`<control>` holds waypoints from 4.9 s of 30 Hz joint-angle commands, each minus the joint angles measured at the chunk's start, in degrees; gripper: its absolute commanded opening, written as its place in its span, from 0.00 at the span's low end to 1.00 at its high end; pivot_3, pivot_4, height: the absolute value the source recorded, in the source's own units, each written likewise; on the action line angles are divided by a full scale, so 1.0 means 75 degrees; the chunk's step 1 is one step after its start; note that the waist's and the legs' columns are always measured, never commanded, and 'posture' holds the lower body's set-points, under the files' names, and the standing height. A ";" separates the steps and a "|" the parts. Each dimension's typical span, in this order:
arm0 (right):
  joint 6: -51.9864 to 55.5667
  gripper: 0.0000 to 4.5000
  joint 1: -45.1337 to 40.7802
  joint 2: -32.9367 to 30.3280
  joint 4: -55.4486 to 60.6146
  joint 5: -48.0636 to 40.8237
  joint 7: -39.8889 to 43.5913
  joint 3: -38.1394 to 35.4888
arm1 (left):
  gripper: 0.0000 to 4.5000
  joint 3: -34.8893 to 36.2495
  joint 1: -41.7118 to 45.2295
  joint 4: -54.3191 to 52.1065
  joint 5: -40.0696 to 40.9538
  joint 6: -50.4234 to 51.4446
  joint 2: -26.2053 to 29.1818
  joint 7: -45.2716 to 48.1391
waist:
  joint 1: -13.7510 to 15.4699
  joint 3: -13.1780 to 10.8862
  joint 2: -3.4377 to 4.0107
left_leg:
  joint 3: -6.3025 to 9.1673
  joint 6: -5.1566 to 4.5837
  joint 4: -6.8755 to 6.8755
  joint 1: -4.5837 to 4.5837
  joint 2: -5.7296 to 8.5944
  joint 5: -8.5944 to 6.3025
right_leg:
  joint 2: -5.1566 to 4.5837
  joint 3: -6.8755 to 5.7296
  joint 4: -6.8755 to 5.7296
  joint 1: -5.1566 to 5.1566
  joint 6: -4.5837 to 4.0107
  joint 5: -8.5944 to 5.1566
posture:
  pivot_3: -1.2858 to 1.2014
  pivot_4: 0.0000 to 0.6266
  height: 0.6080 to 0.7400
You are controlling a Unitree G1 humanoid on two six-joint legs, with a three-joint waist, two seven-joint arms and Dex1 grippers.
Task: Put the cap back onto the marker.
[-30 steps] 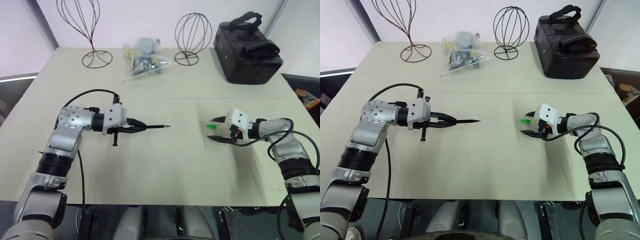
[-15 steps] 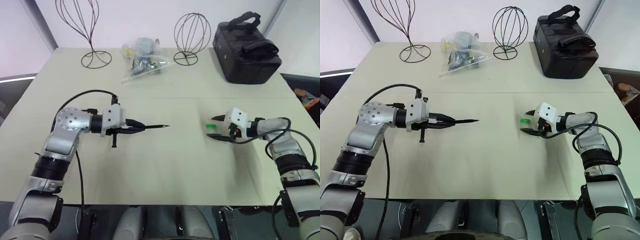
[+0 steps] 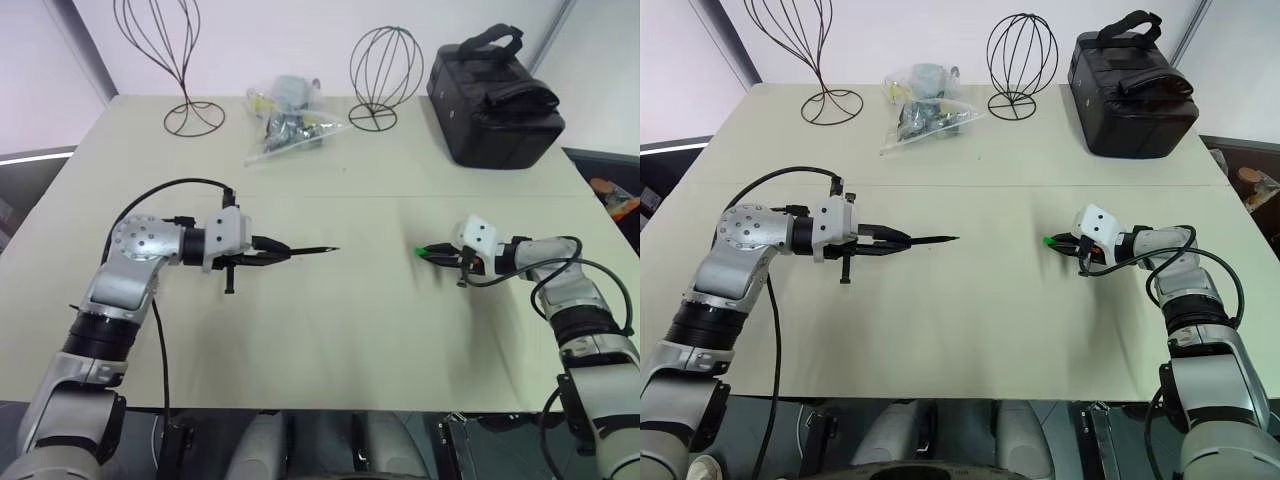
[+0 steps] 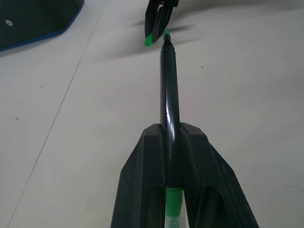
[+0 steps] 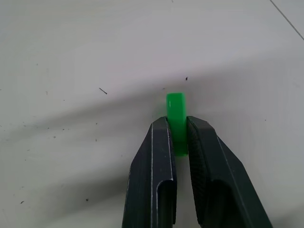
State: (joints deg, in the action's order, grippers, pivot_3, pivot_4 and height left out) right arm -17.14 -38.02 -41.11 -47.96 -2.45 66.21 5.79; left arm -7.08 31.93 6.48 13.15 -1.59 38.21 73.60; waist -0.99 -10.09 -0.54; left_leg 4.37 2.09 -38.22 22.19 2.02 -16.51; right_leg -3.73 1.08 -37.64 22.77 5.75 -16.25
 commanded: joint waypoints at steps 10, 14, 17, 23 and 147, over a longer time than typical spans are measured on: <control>0.0692 0.00 0.1360 -0.0719 0.3745 0.0364 -0.0792 -0.0277 | 0.00 -0.0082 0.0853 0.1288 -0.0334 -0.1325 -0.0304 0.0009 | 0.0030 -0.0001 0.0002 | 0.0000 0.0000 0.0001 0.0005 0.0002 0.0000 | 0.0000 0.0000 -0.0001 0.0007 0.0000 0.0000 | 0.52 0.24 1.00; 0.1609 0.00 0.2041 -0.1049 0.6111 0.0517 -0.1252 -0.0574 | 0.00 -0.0327 0.1547 0.2690 -0.0889 -0.2969 -0.0788 -0.0107 | 0.0045 -0.0001 0.0007 | -0.0002 0.0000 0.0000 0.0012 0.0007 0.0000 | 0.0002 0.0000 -0.0005 0.0017 0.0000 0.0000 | 0.52 0.24 1.00; 0.2276 0.00 0.2285 -0.1112 0.7295 0.0718 -0.1662 -0.0730 | 0.00 -0.0480 0.2062 0.3705 -0.1201 -0.4096 -0.1184 -0.0244 | 0.0040 -0.0001 0.0005 | -0.0003 0.0001 -0.0001 0.0017 0.0013 0.0001 | 0.0003 0.0000 -0.0007 0.0023 0.0000 0.0000 | 0.52 0.24 1.00; 0.3370 0.00 0.2528 -0.1095 0.8851 0.1476 -0.2376 -0.0736 | 0.00 -0.0690 0.2821 0.5362 -0.1788 -0.5855 -0.1688 -0.0661 | 0.0042 -0.0002 0.0005 | -0.0005 0.0001 -0.0001 0.0027 0.0018 0.0001 | 0.0005 -0.0001 -0.0008 0.0034 0.0000 0.0000 | 0.52 0.24 1.00; 0.5111 0.00 0.1521 0.0070 1.0586 0.3137 -0.1930 0.1159 | 0.00 -0.0729 0.3291 0.6259 -0.1568 -0.7135 -0.2812 -0.0678 | 0.0028 -0.0004 -0.0002 | -0.0007 0.0005 -0.0005 0.0032 0.0022 0.0003 | 0.0009 0.0001 -0.0034 0.0052 0.0000 -0.0001 | 0.52 0.24 1.00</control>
State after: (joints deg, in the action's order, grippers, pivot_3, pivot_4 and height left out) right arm 22.16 -25.16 -41.77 28.77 21.70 52.09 13.21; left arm -12.01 55.70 57.76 -0.63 -52.82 19.67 68.15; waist -0.78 -10.12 -0.55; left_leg 4.32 2.12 -38.26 22.43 2.18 -16.49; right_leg -3.66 1.08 -37.89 23.16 5.75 -16.25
